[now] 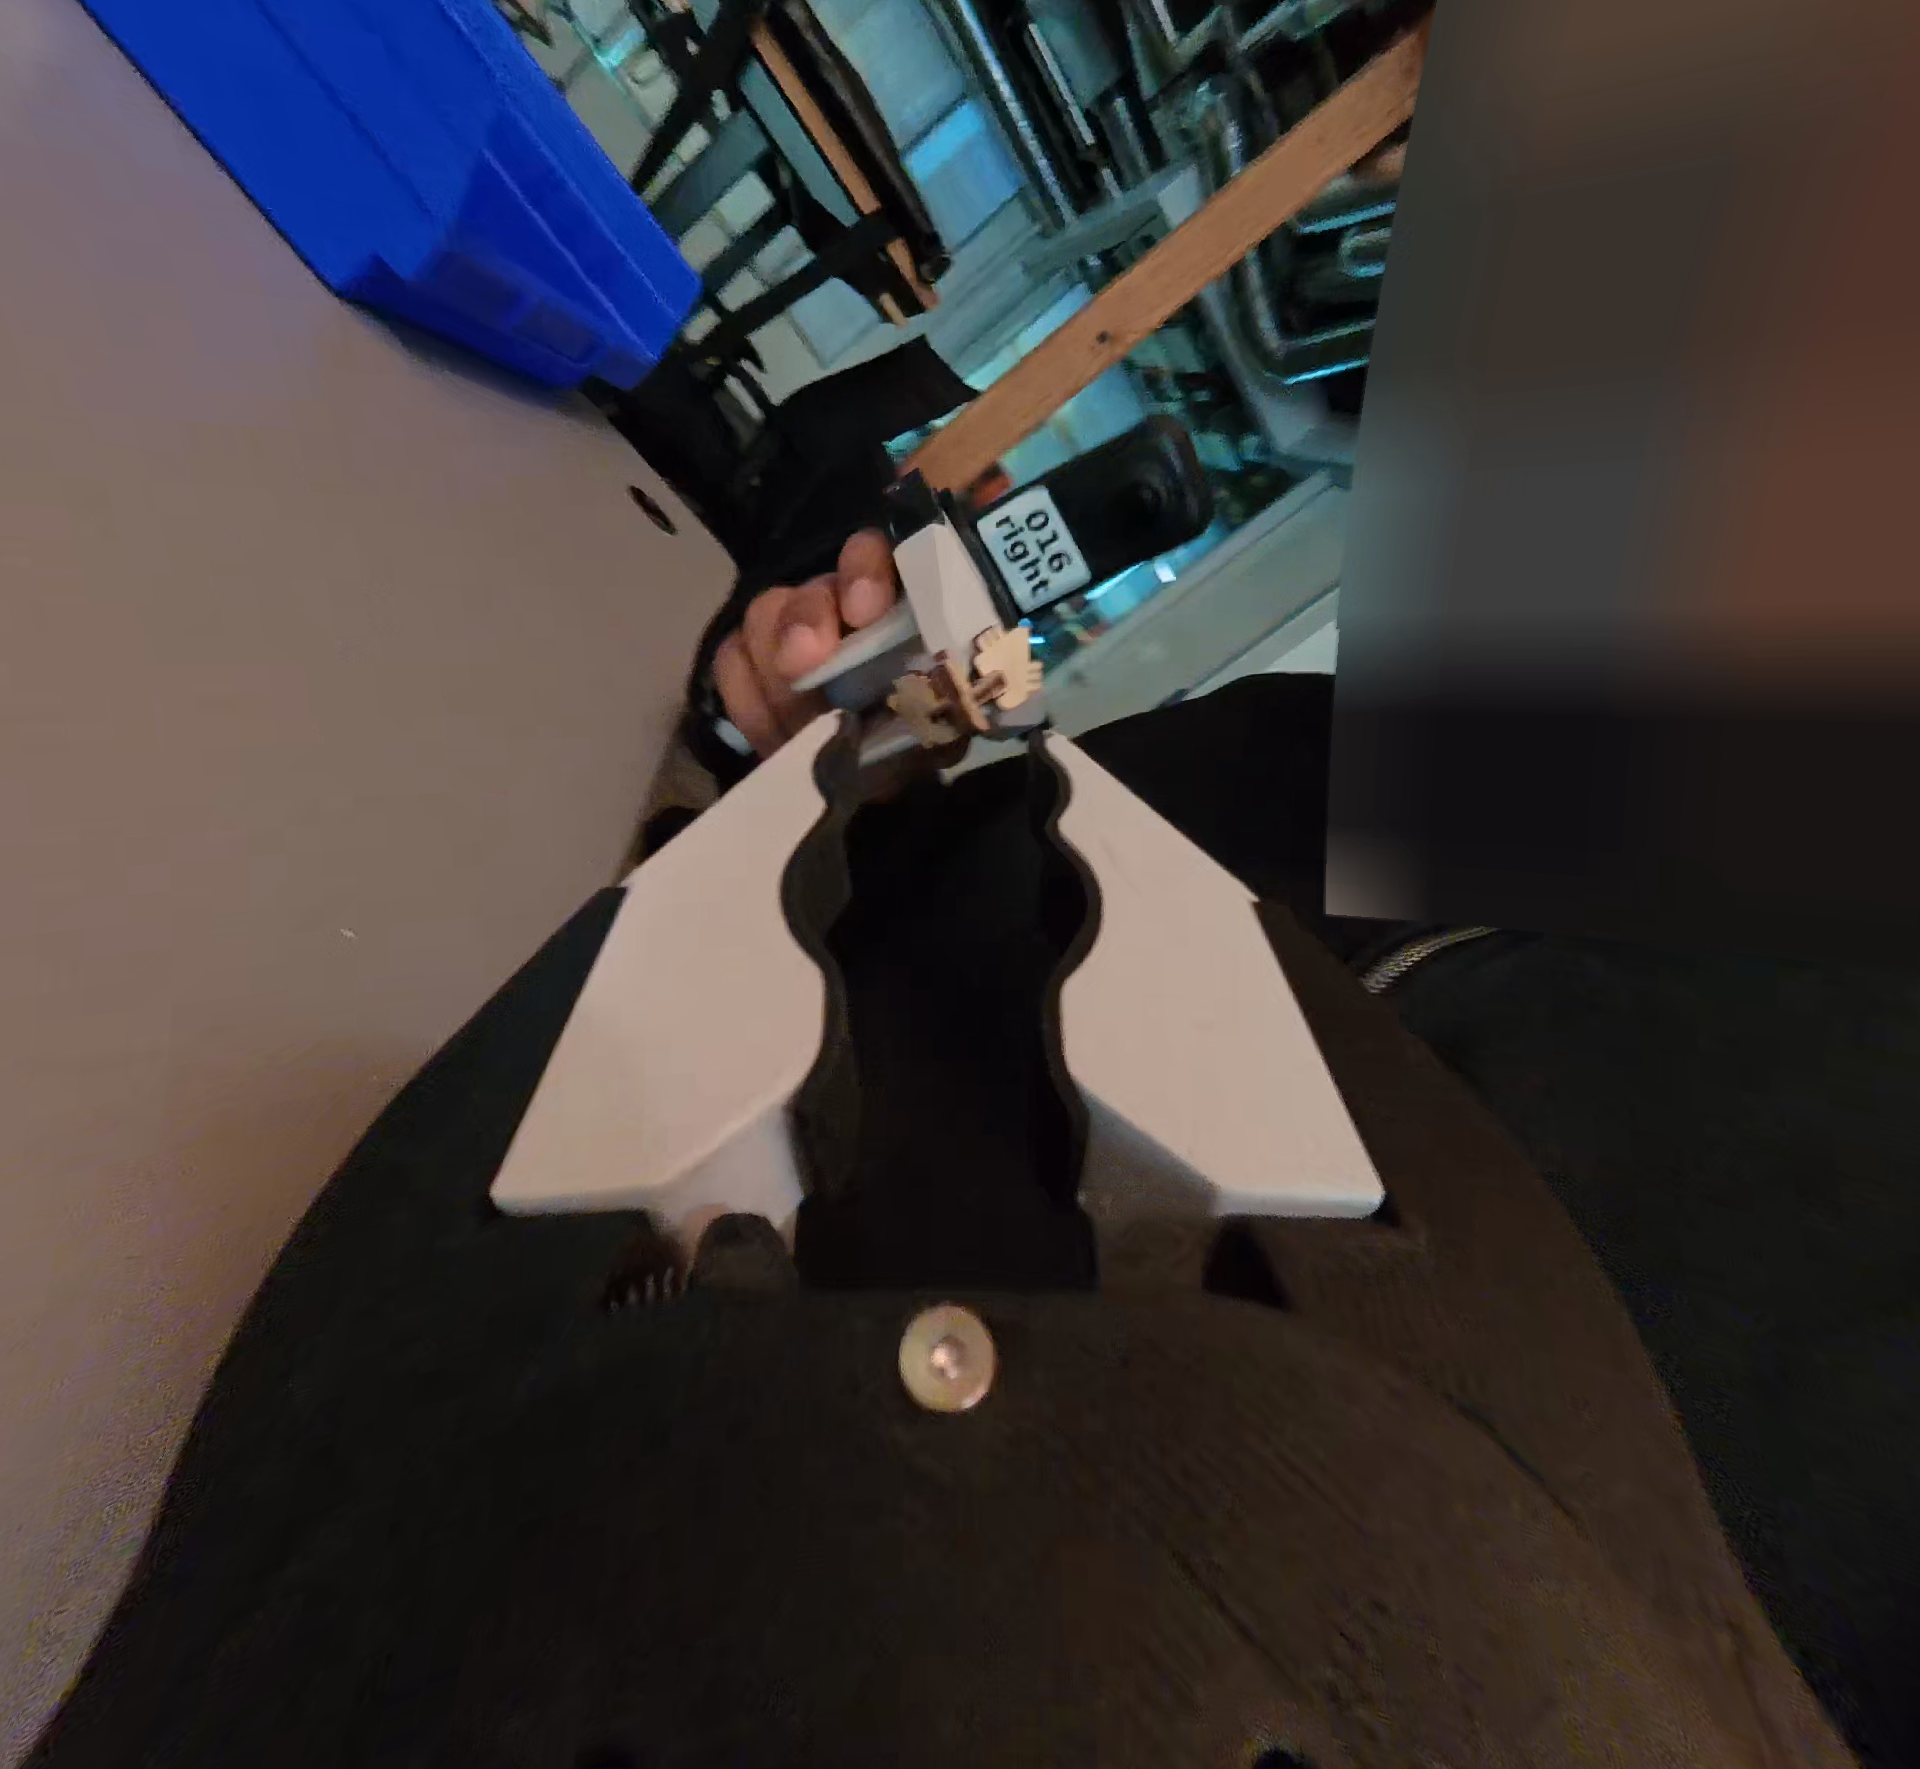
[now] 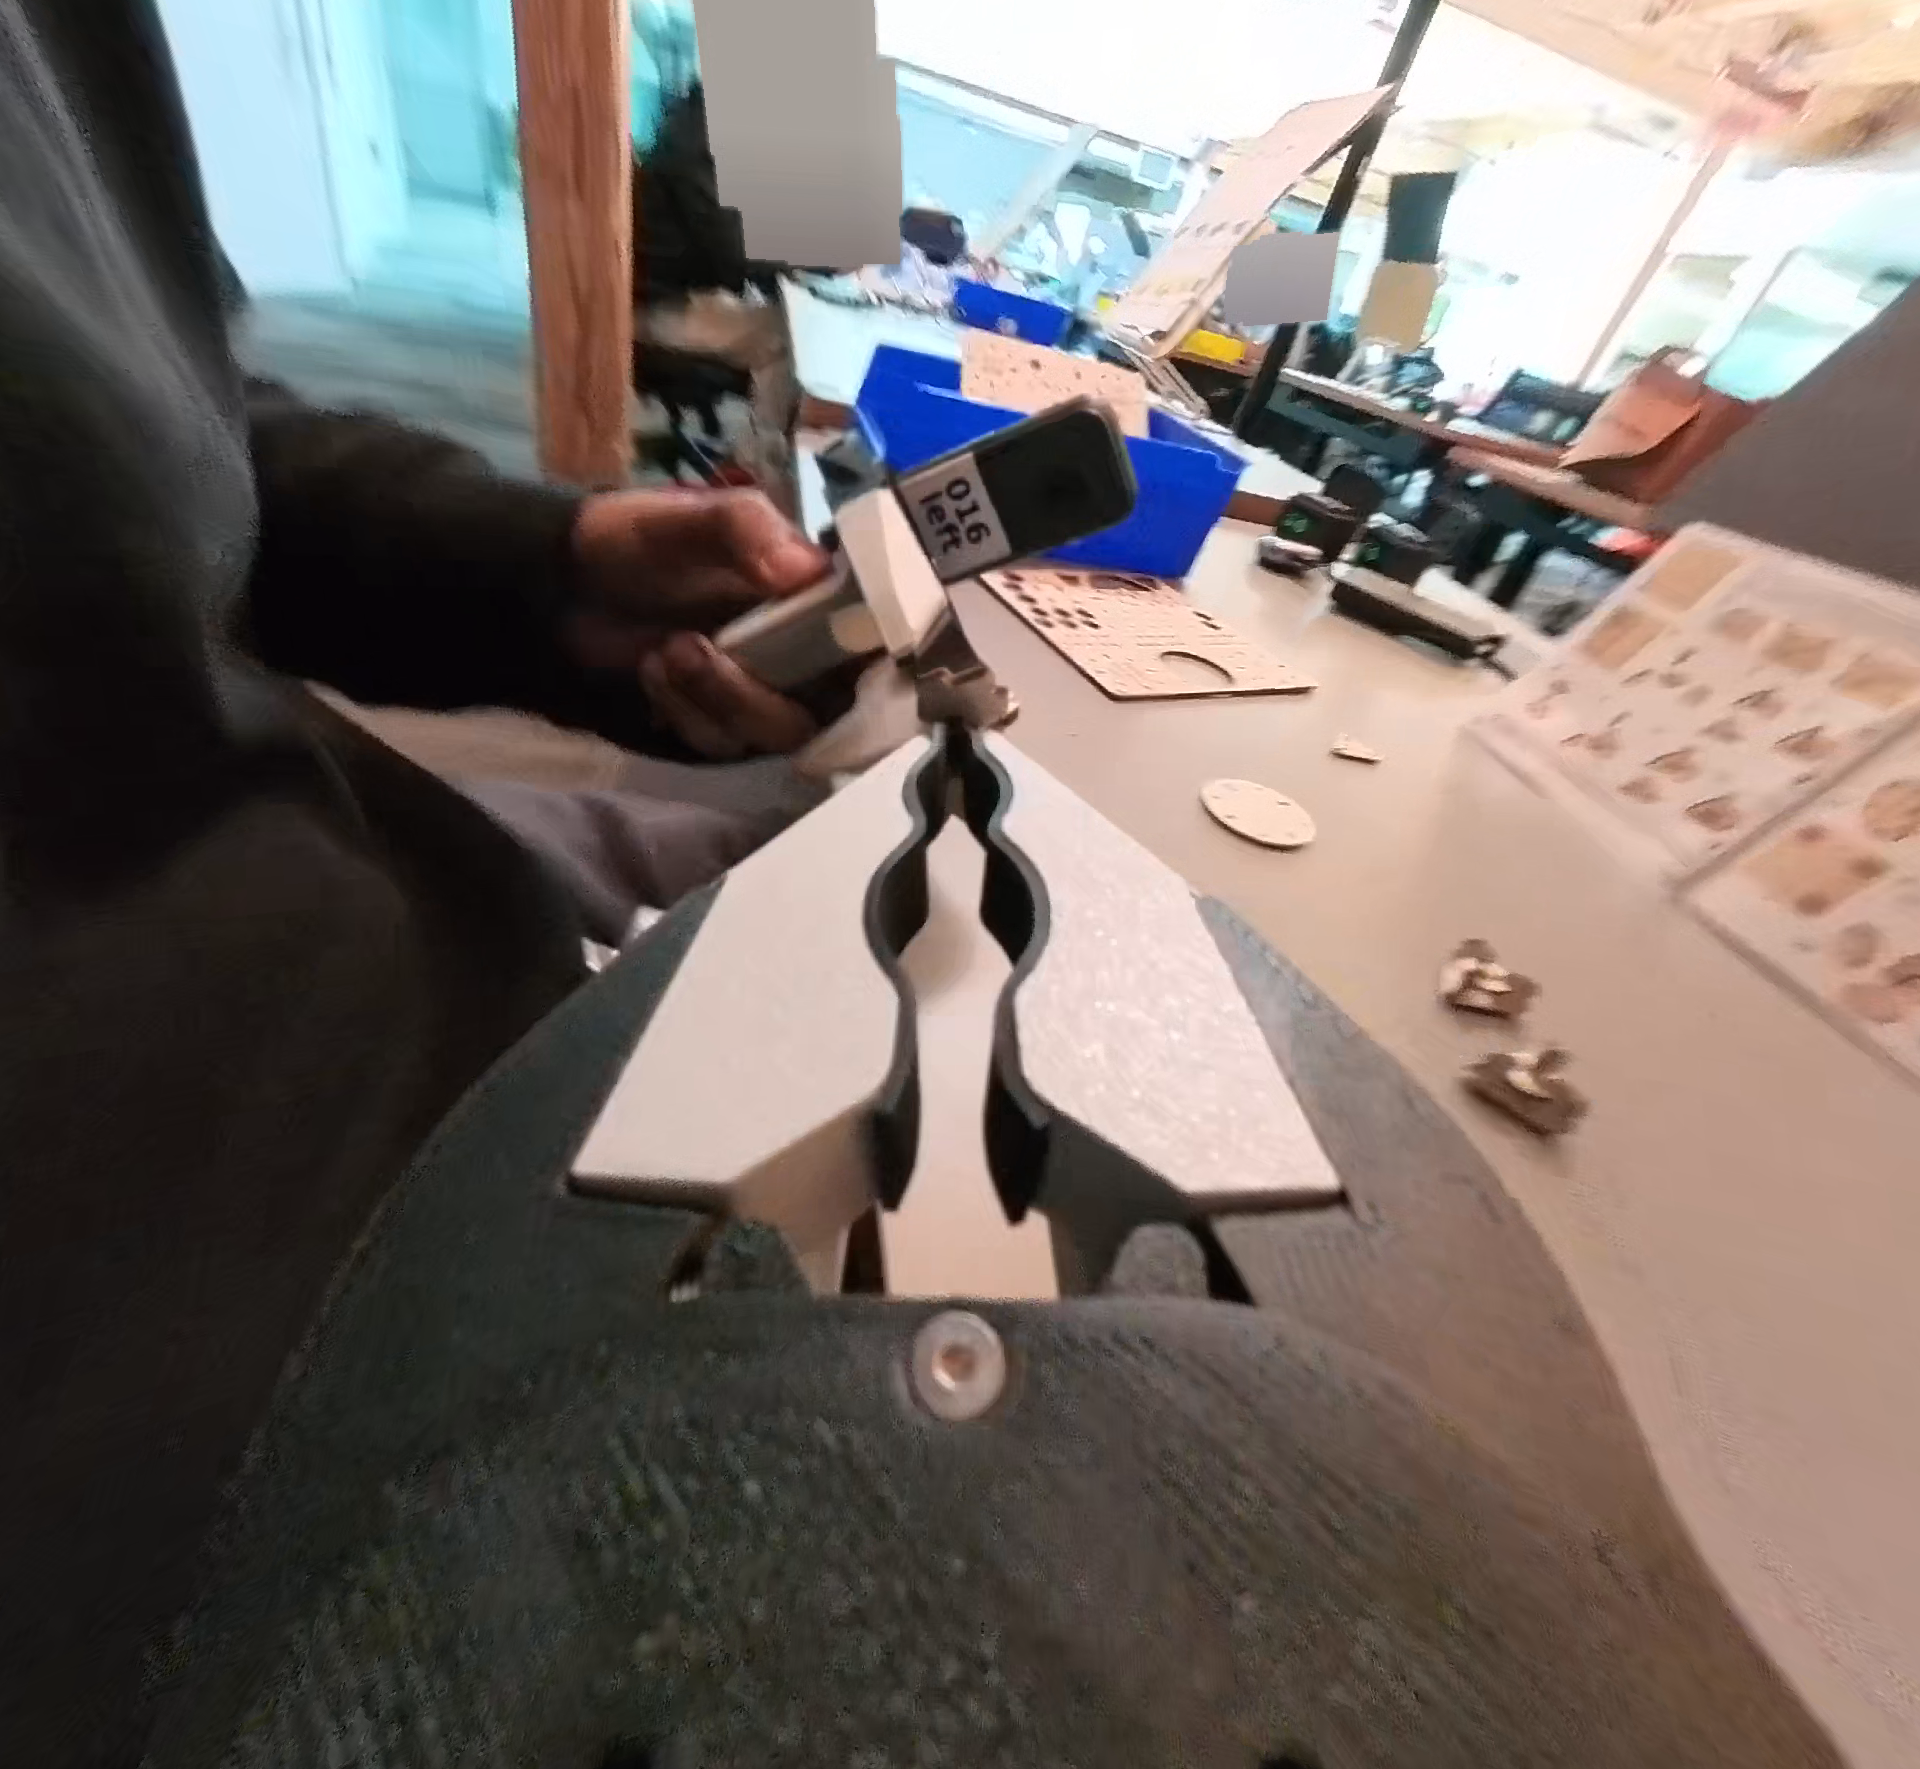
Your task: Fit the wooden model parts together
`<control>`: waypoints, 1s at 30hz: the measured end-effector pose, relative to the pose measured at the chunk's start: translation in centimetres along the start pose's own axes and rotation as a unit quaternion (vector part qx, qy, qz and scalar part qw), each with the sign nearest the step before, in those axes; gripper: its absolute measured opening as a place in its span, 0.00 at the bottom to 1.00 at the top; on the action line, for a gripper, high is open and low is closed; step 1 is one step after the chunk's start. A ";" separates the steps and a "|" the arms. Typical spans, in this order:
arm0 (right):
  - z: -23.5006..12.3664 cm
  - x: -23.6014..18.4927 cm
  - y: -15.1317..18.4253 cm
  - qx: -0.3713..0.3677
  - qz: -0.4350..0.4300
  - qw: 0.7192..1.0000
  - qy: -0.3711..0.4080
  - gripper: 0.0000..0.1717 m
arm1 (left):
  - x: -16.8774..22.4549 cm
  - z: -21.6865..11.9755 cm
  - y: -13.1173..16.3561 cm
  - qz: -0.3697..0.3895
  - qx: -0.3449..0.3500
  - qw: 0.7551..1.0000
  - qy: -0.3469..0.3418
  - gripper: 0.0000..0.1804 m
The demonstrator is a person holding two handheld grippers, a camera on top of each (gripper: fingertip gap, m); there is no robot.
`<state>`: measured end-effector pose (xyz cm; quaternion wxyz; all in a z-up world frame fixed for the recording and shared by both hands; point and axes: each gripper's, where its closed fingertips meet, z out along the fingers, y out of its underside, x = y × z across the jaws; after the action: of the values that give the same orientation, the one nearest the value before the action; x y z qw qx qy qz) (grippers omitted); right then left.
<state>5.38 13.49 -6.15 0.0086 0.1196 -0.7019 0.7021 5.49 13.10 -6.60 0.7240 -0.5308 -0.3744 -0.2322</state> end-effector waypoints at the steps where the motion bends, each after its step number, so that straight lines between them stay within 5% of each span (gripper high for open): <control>1: 0.0 0.1 -0.3 0.016 0.044 0.999 -0.011 0.00 | -0.1 0.0 -0.1 0.028 0.001 0.999 -0.016 0.21; 6: -0.2 1.1 -0.8 0.069 0.242 0.966 -0.067 0.00 | 0.8 -0.1 -0.8 0.146 0.006 0.988 -0.046 0.21; 10: -0.1 0.9 -0.7 0.086 0.320 0.936 -0.116 0.00 | 1.0 -0.1 -0.9 0.146 0.008 0.989 -0.039 0.21; 20: 0.3 0.1 -0.5 0.081 0.329 0.931 -0.137 0.00 | 0.7 0.2 -0.5 0.135 0.004 0.990 -0.029 0.09; 30: 0.4 0.3 0.0 0.062 0.302 0.945 -0.112 0.00 | 0.3 0.2 -0.5 0.126 0.005 0.990 -0.060 0.09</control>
<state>5.11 13.03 -6.06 -0.2901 -0.0201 -0.6567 0.6958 5.26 13.10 -6.10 0.7263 -0.5831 -0.3483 -0.1053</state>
